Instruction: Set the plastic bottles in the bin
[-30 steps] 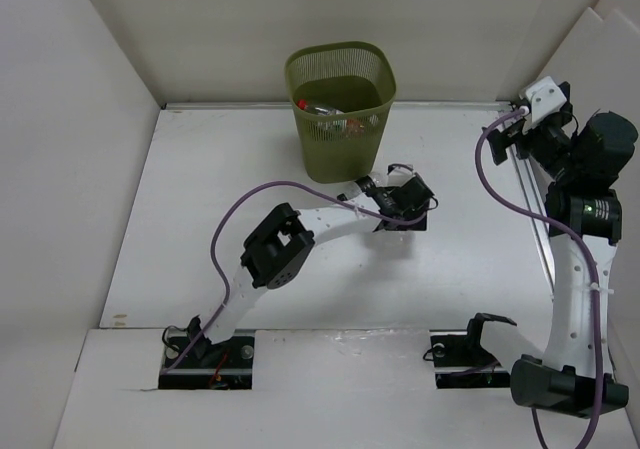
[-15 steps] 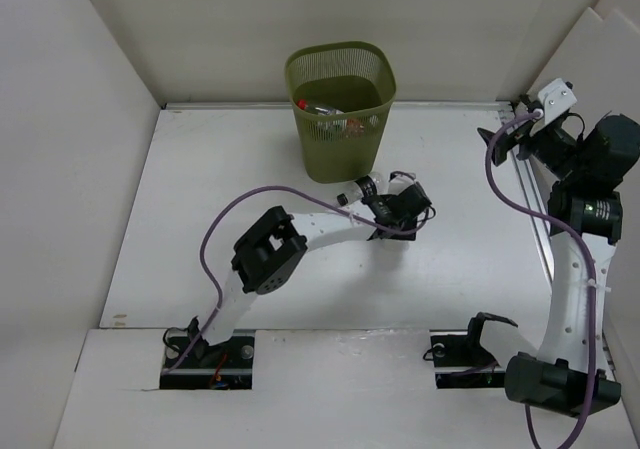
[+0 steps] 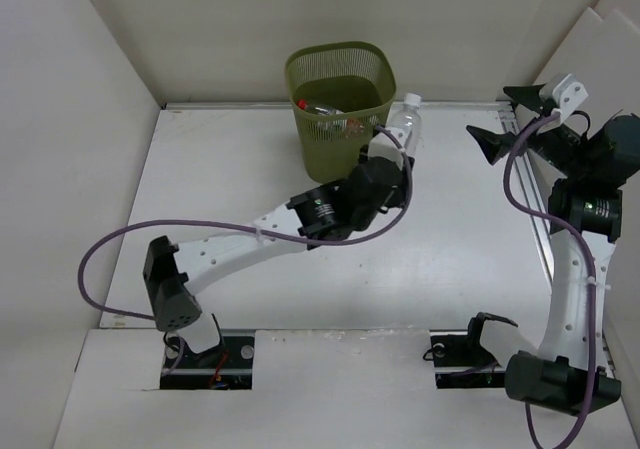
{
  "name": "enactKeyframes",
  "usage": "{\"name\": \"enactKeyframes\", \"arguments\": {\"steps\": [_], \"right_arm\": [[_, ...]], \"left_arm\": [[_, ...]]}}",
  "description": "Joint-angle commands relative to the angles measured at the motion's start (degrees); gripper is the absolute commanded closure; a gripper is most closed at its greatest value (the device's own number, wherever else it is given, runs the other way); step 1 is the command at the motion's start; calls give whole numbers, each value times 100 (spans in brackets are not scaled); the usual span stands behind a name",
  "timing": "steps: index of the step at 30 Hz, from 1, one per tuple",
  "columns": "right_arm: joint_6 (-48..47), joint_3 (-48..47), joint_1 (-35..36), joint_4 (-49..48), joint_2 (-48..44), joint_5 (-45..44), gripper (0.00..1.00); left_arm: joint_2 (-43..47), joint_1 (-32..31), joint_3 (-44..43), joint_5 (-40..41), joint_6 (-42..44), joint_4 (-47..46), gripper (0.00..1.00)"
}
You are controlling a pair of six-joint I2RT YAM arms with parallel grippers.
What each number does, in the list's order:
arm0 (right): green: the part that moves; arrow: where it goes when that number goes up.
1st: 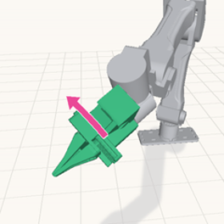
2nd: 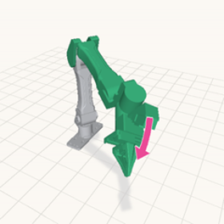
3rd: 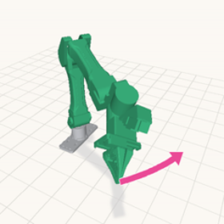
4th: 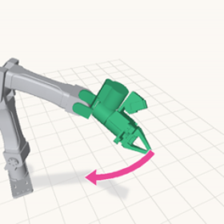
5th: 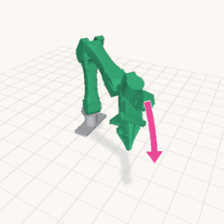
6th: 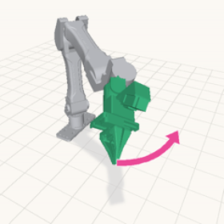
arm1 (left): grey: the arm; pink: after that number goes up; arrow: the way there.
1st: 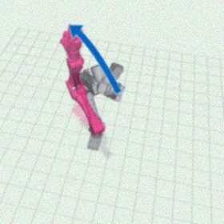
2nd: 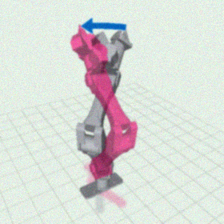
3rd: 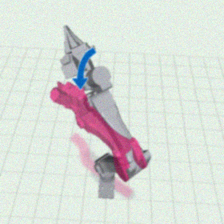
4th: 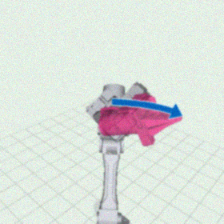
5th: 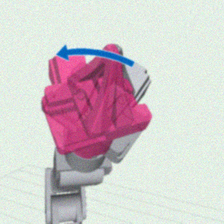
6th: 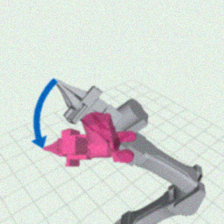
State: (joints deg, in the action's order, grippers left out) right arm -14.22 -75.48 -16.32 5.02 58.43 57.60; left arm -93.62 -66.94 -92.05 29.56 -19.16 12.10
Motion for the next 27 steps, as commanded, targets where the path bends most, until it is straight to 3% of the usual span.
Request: {"name": "enactKeyframes", "arguments": {"steps": [1,5,6,9,12,19,27], "right_arm": [[507,-133,163,-800,-34,470,0],[1182,-55,637,-1703,141,471,0],[1828,24,804,-2593,238,532,0],[2825,78,1498,-3881,501,533,0],[2828,-141,2026,-4008,808,243,0],[3038,-546,2949,-4298,1609,172,0],[3583,-784,3855,-5481,2277,172,0]], "left_arm": [[536,286,485,428,770,-592,100],[1511,348,1355,262,1841,-1981,100],[1662,348,1739,78,2115,-2557,100],[2136,409,2373,-248,2739,-3438,100],[2601,410,2857,-617,3031,-4029,100],[2840,410,2859,-680,3339,-4022,100],[3052,410,3166,-1172,3454,-4277,100]]}}
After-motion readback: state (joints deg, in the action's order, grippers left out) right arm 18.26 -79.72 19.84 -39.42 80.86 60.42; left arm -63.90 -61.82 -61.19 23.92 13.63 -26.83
